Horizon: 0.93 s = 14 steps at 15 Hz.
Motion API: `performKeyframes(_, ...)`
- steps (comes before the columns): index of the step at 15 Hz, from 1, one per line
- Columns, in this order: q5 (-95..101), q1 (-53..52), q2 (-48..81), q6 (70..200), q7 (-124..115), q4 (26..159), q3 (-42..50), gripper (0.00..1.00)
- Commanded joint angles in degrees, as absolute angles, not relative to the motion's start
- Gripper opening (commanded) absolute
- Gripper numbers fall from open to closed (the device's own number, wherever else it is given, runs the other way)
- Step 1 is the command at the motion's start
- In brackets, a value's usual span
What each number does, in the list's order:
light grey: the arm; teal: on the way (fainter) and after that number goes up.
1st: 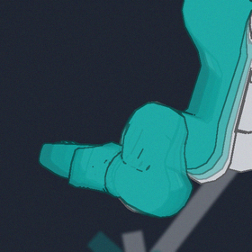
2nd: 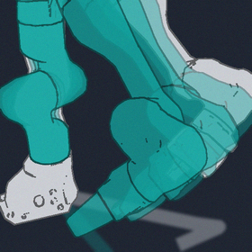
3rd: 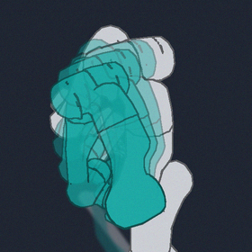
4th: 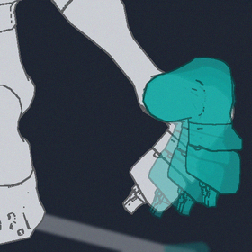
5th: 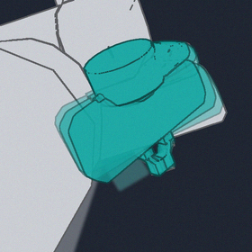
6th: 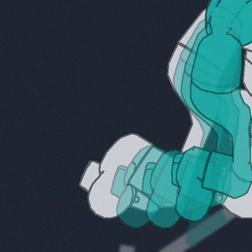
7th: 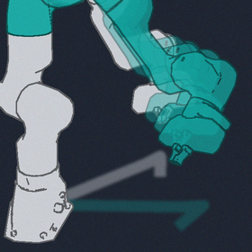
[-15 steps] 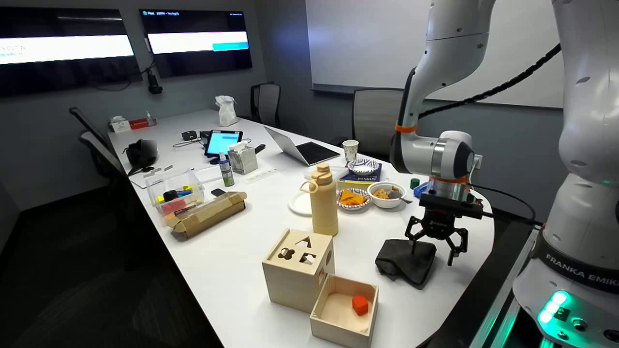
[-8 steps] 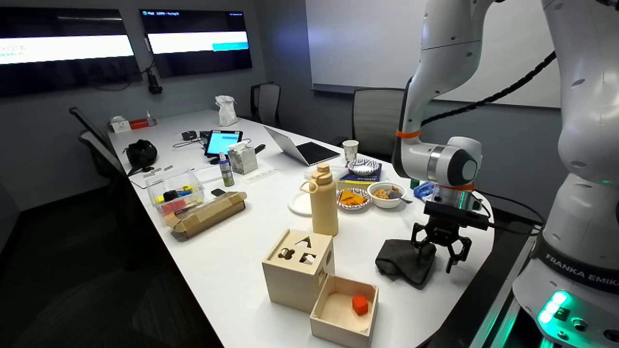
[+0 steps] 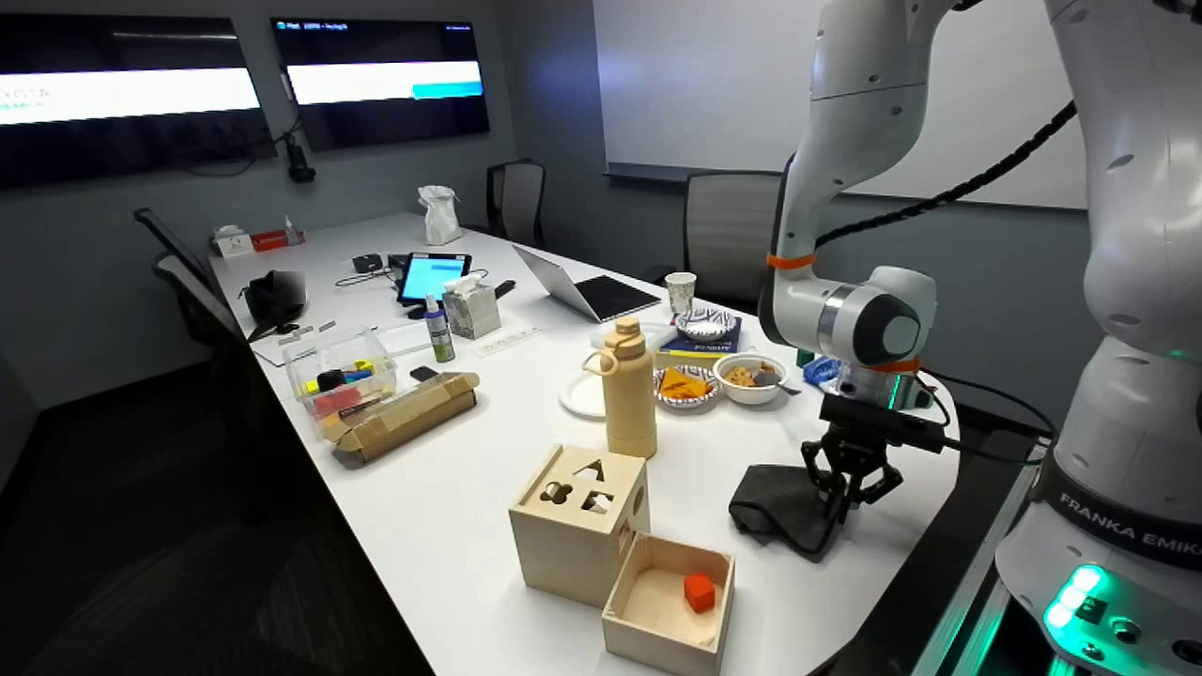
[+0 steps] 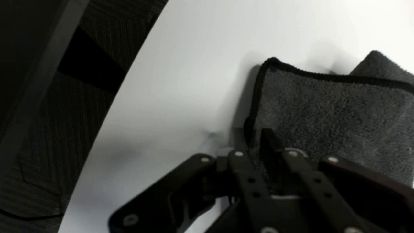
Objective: Unfold the towel on the table
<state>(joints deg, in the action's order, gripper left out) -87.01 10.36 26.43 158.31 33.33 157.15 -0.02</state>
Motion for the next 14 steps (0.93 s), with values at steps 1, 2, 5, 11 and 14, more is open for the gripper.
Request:
performKeyframes(1,-92.12,9.9,29.72,160.22,38.23,154.39,-1.03,0.0)
performKeyframes(2,-92.76,9.77,30.26,160.29,39.0,153.94,-1.09,0.0)
performKeyframes(5,-94.19,9.47,31.12,160.71,40.82,153.2,-0.98,0.0)
performKeyframes(11,-99.86,8.13,23.48,164.59,46.33,159.07,-1.51,0.0)
performKeyframes(14,-106.78,7.28,22.89,167.81,54.21,157.28,-3.29,0.0)
